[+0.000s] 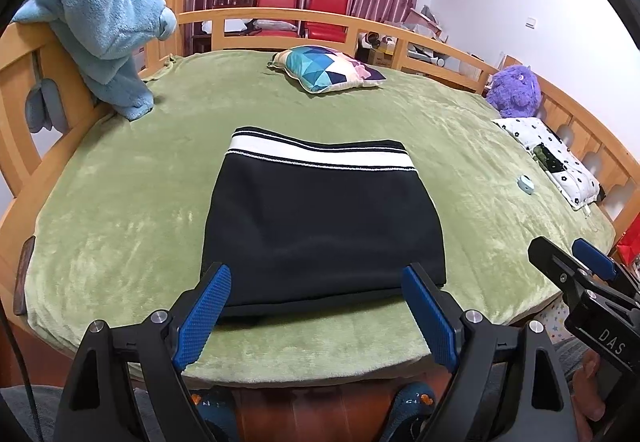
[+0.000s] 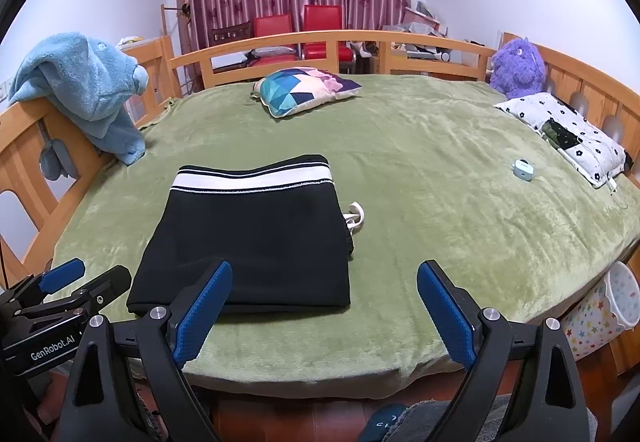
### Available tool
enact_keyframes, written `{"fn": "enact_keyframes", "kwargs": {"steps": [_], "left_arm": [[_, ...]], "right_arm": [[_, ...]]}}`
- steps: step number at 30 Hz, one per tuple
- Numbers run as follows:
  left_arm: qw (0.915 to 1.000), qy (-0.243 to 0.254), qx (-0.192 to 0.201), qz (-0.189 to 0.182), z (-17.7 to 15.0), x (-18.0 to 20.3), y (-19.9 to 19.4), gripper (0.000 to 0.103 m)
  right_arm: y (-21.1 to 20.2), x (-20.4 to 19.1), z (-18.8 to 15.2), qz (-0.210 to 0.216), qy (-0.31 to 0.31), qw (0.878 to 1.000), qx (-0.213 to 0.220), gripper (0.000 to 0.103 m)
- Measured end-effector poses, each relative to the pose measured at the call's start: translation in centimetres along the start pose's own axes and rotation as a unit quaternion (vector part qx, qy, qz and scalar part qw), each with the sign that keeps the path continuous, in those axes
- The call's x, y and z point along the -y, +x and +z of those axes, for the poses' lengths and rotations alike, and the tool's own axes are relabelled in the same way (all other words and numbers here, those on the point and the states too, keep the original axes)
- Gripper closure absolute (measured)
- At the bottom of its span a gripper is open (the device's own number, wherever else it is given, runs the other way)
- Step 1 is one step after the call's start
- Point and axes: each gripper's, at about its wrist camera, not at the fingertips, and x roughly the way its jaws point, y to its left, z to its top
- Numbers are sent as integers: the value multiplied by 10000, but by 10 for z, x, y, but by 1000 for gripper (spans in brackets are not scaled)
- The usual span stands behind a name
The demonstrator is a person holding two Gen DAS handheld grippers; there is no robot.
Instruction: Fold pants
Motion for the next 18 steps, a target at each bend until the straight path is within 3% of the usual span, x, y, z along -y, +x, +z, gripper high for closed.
{"fn": "enact_keyframes", "kwargs": {"steps": [18], "left_arm": [[10000,0,0,-41,0,3,0,16]], "right_arm": [[0,2,-1,38,27,10000,4,10]]}}
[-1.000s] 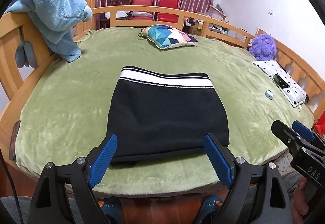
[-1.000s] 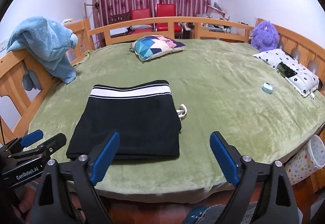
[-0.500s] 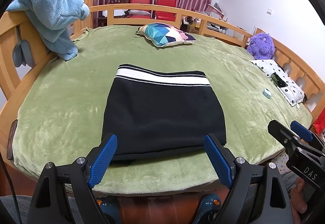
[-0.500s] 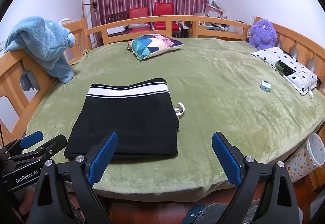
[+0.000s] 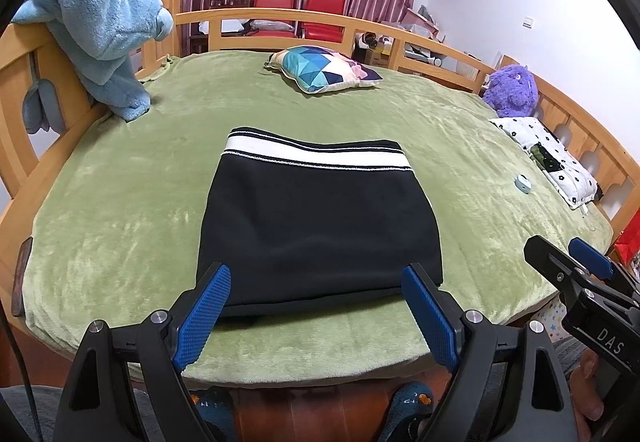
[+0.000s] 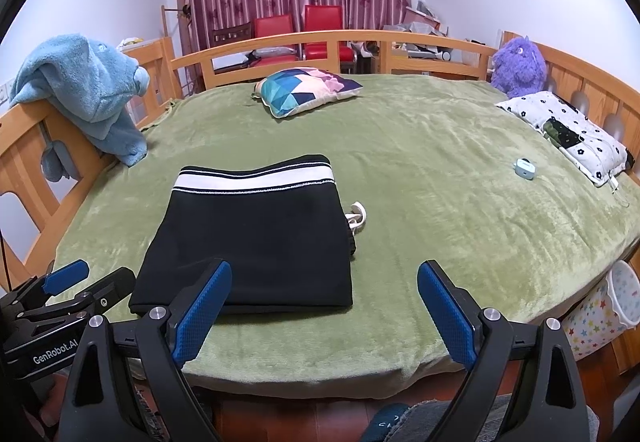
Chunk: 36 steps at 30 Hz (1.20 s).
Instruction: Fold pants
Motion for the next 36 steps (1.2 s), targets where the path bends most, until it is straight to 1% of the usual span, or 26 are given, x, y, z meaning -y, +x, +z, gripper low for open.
{"fn": "enact_keyframes", "kwargs": {"steps": [36], "left_arm": [[10000,-34,38,-52,2,-1,-3,16]], "right_arm": [[9,1,-3,26,35,10000,-56,10]]}}
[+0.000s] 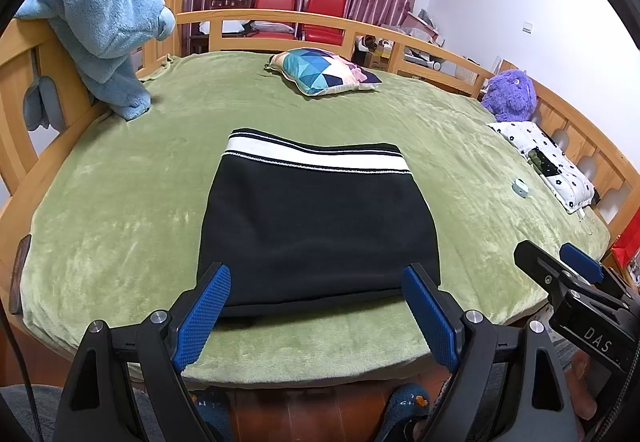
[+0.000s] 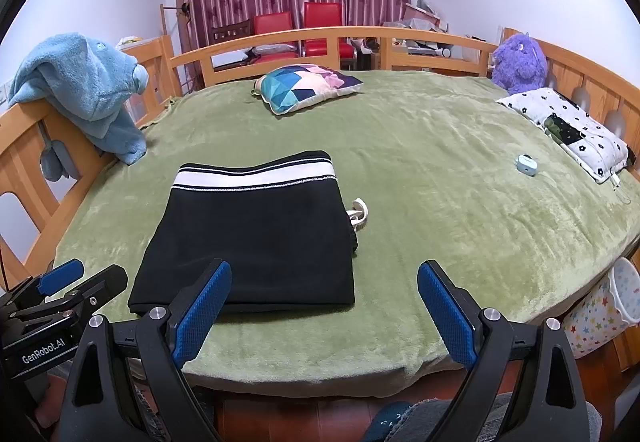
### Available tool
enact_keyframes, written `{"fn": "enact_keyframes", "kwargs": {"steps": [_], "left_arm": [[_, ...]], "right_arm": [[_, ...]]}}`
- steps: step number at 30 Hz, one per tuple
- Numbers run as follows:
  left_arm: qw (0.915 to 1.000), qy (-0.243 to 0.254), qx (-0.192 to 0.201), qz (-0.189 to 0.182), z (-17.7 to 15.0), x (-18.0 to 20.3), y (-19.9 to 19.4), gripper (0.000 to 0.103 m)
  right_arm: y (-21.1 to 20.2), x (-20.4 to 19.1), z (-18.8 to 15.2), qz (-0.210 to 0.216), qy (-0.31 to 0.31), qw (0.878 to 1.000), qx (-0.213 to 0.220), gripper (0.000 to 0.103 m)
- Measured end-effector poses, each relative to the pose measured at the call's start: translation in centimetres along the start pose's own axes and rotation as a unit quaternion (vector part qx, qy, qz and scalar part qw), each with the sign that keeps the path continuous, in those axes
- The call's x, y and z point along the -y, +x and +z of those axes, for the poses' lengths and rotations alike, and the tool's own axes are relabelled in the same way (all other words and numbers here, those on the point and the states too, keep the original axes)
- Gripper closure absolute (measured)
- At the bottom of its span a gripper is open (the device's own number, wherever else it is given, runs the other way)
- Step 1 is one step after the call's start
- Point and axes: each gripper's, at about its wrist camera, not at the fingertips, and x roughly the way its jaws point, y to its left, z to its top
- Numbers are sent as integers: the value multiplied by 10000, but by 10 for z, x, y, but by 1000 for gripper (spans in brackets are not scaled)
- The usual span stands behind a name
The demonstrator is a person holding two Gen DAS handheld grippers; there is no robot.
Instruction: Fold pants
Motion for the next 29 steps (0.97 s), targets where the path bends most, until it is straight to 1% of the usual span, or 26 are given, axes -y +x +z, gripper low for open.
{"fn": "enact_keyframes", "kwargs": {"steps": [10,15,29], "left_arm": [[10000,13,-6,-47,2,3,-2,16],[10000,44,51,45,2,3,-3,16],[9998,-62,152,92,0,-5,-12,16]], "right_arm": [[1,1,1,-25,49,10000,-10,10],[1,1,2,-23,72,10000,1,10],[-2,-8,4,48,103,9999,45,10]]}}
